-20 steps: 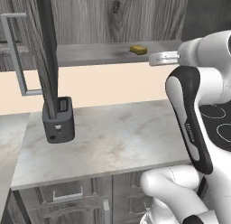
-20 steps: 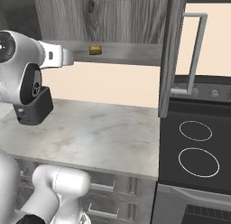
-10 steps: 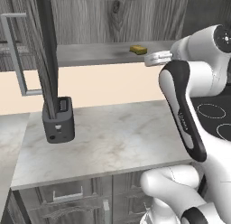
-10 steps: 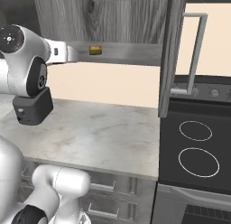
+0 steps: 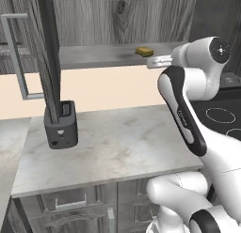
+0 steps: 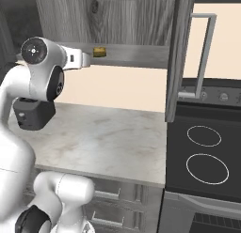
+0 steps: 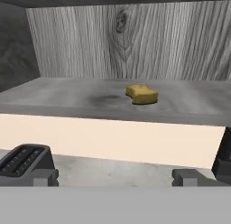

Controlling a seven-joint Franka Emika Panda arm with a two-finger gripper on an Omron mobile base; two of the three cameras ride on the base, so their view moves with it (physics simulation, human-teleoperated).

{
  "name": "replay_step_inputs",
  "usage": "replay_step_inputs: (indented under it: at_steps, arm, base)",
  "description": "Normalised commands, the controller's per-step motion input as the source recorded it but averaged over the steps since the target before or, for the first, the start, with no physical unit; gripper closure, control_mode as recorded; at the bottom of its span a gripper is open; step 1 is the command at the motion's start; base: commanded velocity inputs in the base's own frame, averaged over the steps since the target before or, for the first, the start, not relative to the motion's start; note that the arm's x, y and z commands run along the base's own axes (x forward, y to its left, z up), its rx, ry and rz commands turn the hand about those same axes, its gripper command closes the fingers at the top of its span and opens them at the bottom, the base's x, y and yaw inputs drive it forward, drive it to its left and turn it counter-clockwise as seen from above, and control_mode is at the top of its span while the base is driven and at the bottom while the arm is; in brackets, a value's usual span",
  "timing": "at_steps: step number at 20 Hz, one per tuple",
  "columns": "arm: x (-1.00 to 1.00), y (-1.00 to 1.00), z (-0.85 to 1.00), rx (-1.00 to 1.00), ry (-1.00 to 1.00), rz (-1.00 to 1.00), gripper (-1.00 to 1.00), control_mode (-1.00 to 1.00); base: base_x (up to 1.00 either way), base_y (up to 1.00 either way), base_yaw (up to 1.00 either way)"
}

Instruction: Open the cabinet. Pick the sponge and place it next to the sink. Then close the cabinet.

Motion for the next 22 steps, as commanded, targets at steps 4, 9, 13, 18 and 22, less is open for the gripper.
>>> replay_step_inputs:
  at_steps: [4,9,13,18,22]
  arm:
    - [0.5,-0.23,0.4,0.0,0.1,0.0,-1.0,-1.0]
    - [0.4,-0.13,0.23,0.0,0.19,0.0,-1.0,-1.0]
    - [0.5,0.0,-0.02,0.0,0.13,0.0,-1.0,-1.0]
    - [0.4,0.0,-0.22,0.0,0.0,0.02,-1.0,-1.0]
    - [0.43,0.0,-0.23,0.0,0.0,0.02,-1.0,-1.0]
  base:
    - [0.0,0.0,0.0]
    - [0.0,0.0,0.0]
    - [0.0,0.0,0.0]
    - [0.0,0.0,0.0]
    - [0.0,0.0,0.0]
